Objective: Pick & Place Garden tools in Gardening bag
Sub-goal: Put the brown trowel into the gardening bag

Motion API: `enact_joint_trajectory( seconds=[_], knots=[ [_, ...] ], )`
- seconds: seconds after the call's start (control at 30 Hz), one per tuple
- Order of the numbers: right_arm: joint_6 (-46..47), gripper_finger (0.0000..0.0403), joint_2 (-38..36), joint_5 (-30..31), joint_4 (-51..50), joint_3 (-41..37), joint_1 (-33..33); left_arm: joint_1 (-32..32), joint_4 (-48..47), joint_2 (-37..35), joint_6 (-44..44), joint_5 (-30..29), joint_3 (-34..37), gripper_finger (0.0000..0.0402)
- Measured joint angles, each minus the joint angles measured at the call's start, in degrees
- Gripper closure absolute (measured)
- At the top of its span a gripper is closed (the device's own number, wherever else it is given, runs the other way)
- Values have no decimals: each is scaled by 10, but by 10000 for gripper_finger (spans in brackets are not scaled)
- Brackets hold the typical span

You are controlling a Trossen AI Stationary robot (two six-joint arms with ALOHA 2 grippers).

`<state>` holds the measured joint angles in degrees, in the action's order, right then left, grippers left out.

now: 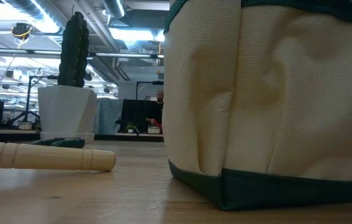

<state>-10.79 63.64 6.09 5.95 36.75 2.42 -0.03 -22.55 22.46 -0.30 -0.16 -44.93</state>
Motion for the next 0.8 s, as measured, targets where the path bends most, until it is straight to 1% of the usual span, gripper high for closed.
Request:
enact_joint_trajectory(
  seconds=[0.17, 0.53, 0.8],
  knots=[
    [94, 324, 0, 32, 0, 0, 0, 0, 0, 0, 0, 0, 0, 395],
    [266, 327, 0, 32, 0, 0, 0, 0, 0, 0, 0, 0, 0, 395],
    [301, 327, 0, -43, 34, 0, 0, 0, 0, 0, 0, 0, 0, 396]
  ],
)
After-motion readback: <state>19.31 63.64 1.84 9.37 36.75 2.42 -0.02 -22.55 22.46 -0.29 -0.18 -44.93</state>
